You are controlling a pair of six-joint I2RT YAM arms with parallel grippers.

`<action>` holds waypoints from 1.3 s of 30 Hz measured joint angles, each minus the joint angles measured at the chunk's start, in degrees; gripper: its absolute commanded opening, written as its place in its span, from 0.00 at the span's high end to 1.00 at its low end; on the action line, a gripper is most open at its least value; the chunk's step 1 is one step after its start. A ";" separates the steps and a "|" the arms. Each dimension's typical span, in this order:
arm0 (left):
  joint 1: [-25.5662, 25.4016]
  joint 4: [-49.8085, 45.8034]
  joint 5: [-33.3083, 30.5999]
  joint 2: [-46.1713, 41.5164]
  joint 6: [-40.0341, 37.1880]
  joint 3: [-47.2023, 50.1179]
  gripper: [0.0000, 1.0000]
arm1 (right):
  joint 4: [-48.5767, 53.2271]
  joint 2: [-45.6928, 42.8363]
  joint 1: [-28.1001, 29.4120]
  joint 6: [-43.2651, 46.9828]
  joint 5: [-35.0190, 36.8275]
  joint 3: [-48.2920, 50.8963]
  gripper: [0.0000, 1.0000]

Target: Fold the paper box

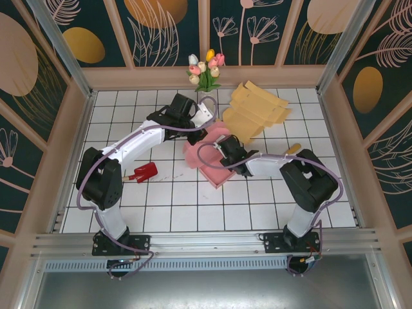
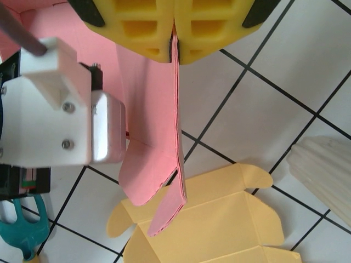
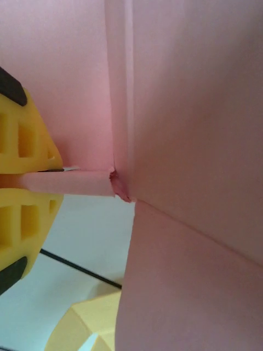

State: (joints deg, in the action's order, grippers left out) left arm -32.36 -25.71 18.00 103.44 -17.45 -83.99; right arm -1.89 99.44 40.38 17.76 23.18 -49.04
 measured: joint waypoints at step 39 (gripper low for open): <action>0.09 -3.04 -0.33 -3.34 -1.88 2.80 1.00 | -8.46 -33.94 -12.74 -1.03 -26.82 12.61 0.47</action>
State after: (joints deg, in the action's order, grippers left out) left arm -32.27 -28.75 17.67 100.09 -19.33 -81.19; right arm -10.35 65.49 27.64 16.73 -3.64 -36.42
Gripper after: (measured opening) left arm 0.067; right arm 0.531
